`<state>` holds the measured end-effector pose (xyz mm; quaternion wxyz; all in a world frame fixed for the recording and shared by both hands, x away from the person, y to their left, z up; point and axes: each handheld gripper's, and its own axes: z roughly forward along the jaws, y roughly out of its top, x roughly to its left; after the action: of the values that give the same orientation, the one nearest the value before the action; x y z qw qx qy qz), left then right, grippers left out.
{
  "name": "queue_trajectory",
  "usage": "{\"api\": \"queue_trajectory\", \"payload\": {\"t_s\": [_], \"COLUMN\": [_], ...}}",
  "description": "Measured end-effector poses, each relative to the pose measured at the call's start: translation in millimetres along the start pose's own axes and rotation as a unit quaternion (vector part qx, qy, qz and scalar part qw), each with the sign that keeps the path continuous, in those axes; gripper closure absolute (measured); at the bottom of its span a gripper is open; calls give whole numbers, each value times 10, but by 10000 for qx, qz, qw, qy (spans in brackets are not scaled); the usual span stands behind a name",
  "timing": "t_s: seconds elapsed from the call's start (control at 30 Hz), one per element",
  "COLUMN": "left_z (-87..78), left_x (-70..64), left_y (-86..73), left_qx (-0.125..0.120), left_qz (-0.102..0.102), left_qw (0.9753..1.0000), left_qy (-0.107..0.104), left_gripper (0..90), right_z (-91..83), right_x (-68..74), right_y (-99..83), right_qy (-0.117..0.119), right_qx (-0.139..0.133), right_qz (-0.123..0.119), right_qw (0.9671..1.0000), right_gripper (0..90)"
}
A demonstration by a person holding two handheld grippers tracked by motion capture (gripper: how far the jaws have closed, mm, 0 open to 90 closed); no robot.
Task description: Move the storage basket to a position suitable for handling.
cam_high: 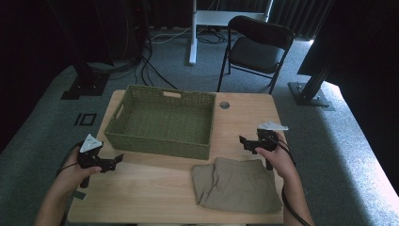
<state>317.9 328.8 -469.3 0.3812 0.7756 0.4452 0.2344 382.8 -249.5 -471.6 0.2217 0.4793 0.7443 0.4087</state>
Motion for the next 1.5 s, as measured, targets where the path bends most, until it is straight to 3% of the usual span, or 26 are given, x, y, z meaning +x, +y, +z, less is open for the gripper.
{"api": "queue_trajectory", "payload": {"t_s": [0.2, 0.43, 0.63, 0.73, 0.9, 1.07, 1.13, 1.27, 1.3, 1.4, 1.43, 1.5], "left_z": [-45, -12, 60, 113, 194, 260, 296, 365, 392, 448, 471, 499], "left_x": [99, 257, 414, 475, 550, 575, 592, 614, 626, 630, 620, 608], "left_y": [185, 350, 429, 446, 462, 470, 472, 473, 468, 444, 435, 426], "left_qx": [-153, -169, -124, -26, -42, -66, -82, -112, -132, -83, -62, 25], "left_qz": [10, -32, -94, -27, -217, -353, -401, -525, -610, -623, -617, -643], "left_qw": [9999, 9998, 9996, 9991, 9992, 9986, 9981, 9972, 9964, 9963, 9963, 9961], "left_qy": [-18, 44, 243, 424, 329, 381, 458, 530, 577, 582, 591, 607], "left_gripper": [24, 24, 24, 24, 24, 28, 77, 87, 155, 245, 245, 373], "right_z": [10, 51, 98, 136, 218, 310, 352, 410, 429, 468, 468, 478], "right_x": [199, 369, 541, 630, 758, 889, 926, 989, 1019, 1085, 1085, 1109], "right_y": [117, 199, 251, 268, 300, 338, 342, 335, 327, 306, 306, 298], "right_qy": [204, 341, 491, 565, 644, 704, 703, 669, 667, 543, 543, 535], "right_qx": [-90, -119, -161, -186, -184, -173, -148, -133, -138, -30, -30, -10], "right_qz": [-130, -189, -250, -283, -311, -379, -376, -379, -359, -379, -379, -354], "right_qw": [9997, 9992, 9984, 9978, 9973, 9966, 9967, 9970, 9970, 9978, 9978, 9979], "right_gripper": [129, 129, 129, 129, 130, 135, 135, 146, 155, 302, 302, 339]}}
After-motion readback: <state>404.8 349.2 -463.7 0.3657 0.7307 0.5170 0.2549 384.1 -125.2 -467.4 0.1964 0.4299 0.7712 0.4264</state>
